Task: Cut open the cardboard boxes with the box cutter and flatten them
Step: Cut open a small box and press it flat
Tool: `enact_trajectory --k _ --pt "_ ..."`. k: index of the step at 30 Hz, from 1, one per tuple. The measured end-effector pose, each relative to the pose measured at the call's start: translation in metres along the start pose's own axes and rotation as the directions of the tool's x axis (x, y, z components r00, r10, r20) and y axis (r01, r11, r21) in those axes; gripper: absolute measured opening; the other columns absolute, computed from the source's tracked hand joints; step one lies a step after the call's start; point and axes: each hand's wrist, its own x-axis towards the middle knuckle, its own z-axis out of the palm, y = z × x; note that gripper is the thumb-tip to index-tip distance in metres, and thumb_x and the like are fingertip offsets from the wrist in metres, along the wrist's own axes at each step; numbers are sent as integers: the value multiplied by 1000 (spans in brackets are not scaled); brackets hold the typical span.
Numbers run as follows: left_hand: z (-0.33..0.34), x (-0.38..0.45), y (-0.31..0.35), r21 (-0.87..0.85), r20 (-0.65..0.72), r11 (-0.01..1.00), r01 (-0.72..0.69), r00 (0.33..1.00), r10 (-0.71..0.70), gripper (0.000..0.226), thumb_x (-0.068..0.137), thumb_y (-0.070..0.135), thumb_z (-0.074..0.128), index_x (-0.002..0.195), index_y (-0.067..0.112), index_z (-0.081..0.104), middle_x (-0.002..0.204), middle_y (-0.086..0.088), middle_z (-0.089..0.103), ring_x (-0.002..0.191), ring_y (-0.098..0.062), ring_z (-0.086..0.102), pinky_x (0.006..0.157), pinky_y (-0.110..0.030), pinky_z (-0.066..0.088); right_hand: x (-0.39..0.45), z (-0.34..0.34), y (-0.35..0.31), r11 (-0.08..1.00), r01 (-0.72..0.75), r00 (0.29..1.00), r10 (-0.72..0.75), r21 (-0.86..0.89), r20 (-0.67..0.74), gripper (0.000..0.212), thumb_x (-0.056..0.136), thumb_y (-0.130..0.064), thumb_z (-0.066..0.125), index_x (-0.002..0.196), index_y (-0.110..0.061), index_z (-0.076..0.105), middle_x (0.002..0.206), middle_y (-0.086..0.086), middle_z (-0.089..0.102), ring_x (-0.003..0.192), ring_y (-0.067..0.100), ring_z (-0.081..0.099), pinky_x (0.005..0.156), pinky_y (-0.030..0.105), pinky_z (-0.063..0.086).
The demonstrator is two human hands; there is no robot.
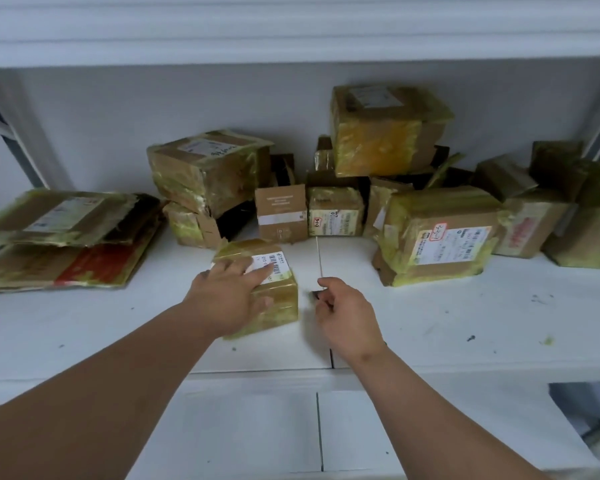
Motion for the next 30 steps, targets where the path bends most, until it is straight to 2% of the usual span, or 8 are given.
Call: enact_trajectory --k 4,7,9,14,16,19,25,30 --pt "1 5 -1 -39 7 999 -13 1000 13 57 98 55 38 151 44 20 163 6 11 148 -21 13 119 -49 13 -7 -14 22 905 -122 992 129 -408 -10 49 95 -35 49 143 -24 44 142 1 48 127 29 43 99 39 39" --pt "-2 11 3 6 33 1000 -13 999 13 57 97 52 40 150 38 25 162 3 13 148 -20 13 120 -53 3 -14 -12 31 846 -109 990 137 -521 16 42 93 -40 48 133 -26 49 128 1 54 118 27 47 89 36 38" --pt "-2 13 7 -18 35 1000 -1 999 2 56 96 56 39 146 34 29 161 3 17 146 -22 17 119 -52 7 -15 -11 30 821 -67 993 111 -567 42 39 91 -33 50 129 -24 52 120 2 54 111 27 50 79 35 34" --pt "8 12 8 0 -35 1000 -5 999 5 55 97 62 27 145 34 28 158 6 23 144 -22 21 118 -50 15 -12 -22 20 887 -95 964 195 -451 182 36 87 -14 50 123 -13 49 108 5 37 90 28 50 74 33 36" --pt "8 15 4 12 -11 1000 -7 1000 7 58 98 62 22 151 43 15 163 9 12 149 -21 12 119 -48 11 -14 -24 20 922 -111 972 178 -371 154 39 86 -8 48 124 -14 43 104 2 31 81 27 46 70 33 37" --pt "4 21 -4 21 33 1000 -18 999 17 56 97 62 17 151 52 5 164 12 7 151 -19 8 120 -47 11 -18 -27 18 958 -98 989 125 -269 82 38 85 -4 45 120 -18 38 97 -1 42 76 28 49 64 35 40" --pt "-5 27 -20 -60 2 995 -76 997 76 57 90 68 17 146 58 17 160 18 20 148 -10 19 117 -44 24 -18 -22 14 987 71 988 -50 -143 147 19 102 -36 41 119 -28 45 89 -2 60 77 22 55 65 35 44" --pt "-6 31 -24 -102 9 989 -108 994 110 56 90 67 20 145 60 20 158 21 23 146 -8 22 115 -42 28 -9 -14 10 985 114 988 -98 -132 116 21 105 -37 35 115 -25 48 82 -3 55 75 23 53 62 35 41"
